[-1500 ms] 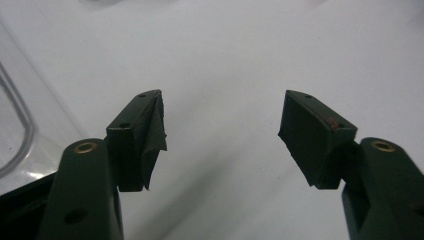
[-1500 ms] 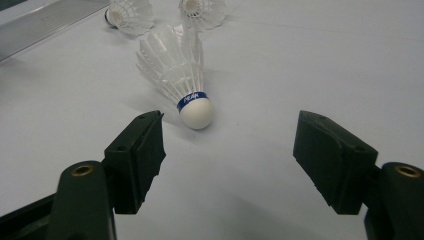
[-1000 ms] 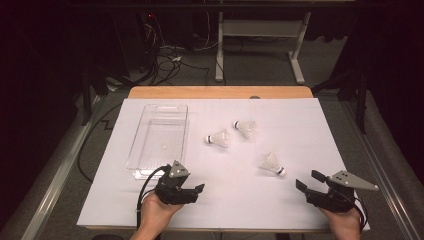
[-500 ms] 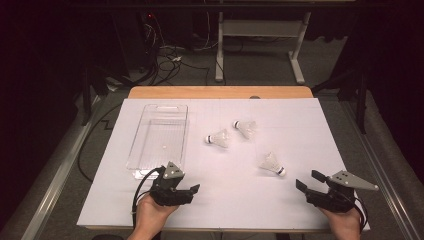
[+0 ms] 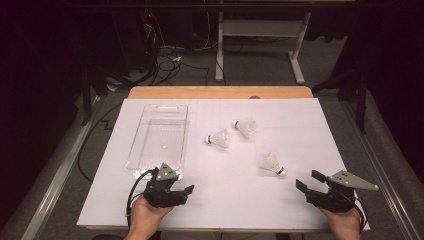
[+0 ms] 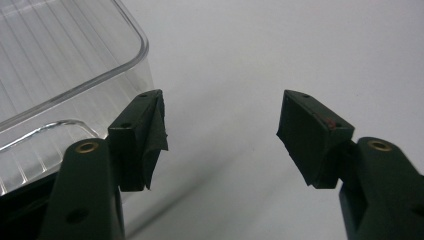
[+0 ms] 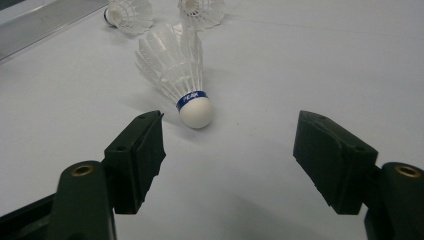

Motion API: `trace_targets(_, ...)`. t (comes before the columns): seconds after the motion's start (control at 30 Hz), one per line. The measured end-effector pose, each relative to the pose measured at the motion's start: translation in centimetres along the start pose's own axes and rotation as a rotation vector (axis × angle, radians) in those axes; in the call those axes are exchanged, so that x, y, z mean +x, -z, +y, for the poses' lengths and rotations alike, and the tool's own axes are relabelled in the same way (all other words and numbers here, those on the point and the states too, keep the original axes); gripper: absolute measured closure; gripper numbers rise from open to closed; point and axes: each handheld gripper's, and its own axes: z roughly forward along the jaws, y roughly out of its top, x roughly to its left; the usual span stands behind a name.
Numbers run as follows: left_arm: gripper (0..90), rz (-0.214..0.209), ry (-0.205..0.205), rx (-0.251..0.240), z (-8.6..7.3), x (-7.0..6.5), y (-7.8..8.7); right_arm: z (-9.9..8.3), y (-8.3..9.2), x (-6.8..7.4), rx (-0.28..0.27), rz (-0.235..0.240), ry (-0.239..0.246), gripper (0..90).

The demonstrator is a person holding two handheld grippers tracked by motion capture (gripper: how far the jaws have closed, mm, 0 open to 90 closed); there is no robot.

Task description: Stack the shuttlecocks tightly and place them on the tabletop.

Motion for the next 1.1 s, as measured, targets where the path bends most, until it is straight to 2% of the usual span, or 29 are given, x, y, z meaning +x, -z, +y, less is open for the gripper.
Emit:
trace_targets(0.53, 36.2, 0.006, 0.0, -0.003, -1.1, 0.7, 0.8, 0.0, 0.0, 0.0, 0.0, -0.002, -0.002, 28.8)
trace_targets(1.1, 35.9, 0.039, 0.042, -0.018, -2.5, 2.0, 1.9, 0.0, 0.0, 0.0, 0.001, -0.007, -0.001, 28.8)
